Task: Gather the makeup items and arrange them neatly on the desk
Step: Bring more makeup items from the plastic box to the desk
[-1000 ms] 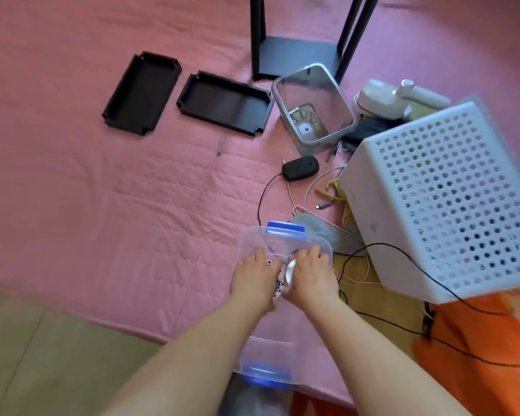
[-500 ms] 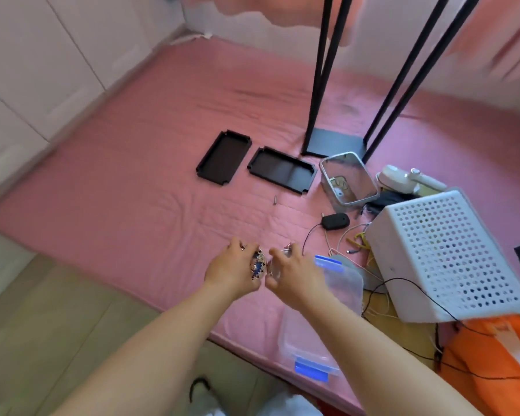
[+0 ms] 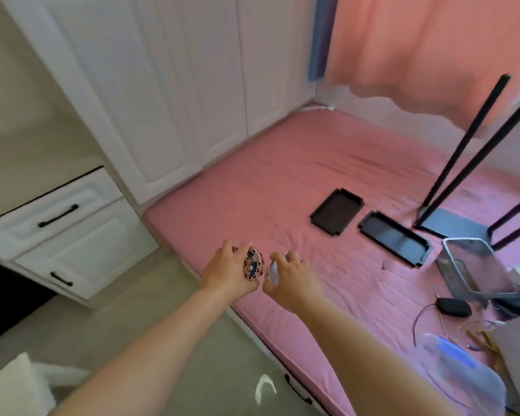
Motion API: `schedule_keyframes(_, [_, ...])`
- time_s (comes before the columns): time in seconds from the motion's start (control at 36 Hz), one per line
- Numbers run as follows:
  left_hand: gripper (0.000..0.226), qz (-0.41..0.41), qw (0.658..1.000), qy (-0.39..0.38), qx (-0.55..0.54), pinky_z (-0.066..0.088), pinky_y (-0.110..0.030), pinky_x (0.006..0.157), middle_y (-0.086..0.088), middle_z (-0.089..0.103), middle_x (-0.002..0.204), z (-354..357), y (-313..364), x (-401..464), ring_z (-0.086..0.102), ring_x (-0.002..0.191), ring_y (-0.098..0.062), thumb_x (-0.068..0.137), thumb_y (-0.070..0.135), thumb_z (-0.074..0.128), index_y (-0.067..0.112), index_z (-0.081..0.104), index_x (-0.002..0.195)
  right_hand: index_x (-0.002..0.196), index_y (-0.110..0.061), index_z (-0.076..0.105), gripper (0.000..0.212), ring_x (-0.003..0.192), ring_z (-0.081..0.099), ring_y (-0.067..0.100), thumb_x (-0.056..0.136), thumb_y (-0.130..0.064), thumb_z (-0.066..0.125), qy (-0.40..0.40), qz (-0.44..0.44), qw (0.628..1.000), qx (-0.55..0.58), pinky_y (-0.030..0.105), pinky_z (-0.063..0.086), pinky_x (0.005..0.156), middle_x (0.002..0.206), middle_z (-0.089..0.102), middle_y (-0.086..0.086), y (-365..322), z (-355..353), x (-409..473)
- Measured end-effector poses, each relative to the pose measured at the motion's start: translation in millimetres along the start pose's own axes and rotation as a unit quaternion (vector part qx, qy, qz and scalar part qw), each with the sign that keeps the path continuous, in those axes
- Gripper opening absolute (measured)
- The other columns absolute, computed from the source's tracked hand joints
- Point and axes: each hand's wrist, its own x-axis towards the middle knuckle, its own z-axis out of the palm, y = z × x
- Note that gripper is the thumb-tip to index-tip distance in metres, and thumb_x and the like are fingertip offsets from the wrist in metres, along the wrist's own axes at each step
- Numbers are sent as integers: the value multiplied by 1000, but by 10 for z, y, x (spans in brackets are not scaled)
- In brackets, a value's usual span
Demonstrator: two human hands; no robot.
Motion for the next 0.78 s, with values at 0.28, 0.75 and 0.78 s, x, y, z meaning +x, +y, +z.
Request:
schedule_keyframes(0.28, [79,-147,985,74,-50,47,-33,88,-1,37,130,-551,-1234,-210,49,113,-22,71,49,71,33,32,138,131,-23,37,52,118,41,29,87,-51,38,-22,-182,980,-78,38,44,91,134,41,2,-1376,216,662])
schedule_keyframes(0.75, [77,-343,914,192,-102,48,-35,90,-3,36,127,-1233,-2616,-80,45,114,-21,68,45,73,34,34,133,129,-25,36,54,115,43,34,82,-46,52,-83,-372,919,-103,40,46,88,127,40,8,-3122,168,1837])
schedule_keyframes(0.78, [76,-349,909,201,-107,48,-36,90,-4,36,127,-1277,-2686,-72,45,115,-21,69,44,73,33,34,134,129,-25,36,55,115,43,34,81,-45,52,-84,-380,915,-107,40,46,88,127,40,8,-3227,166,1899])
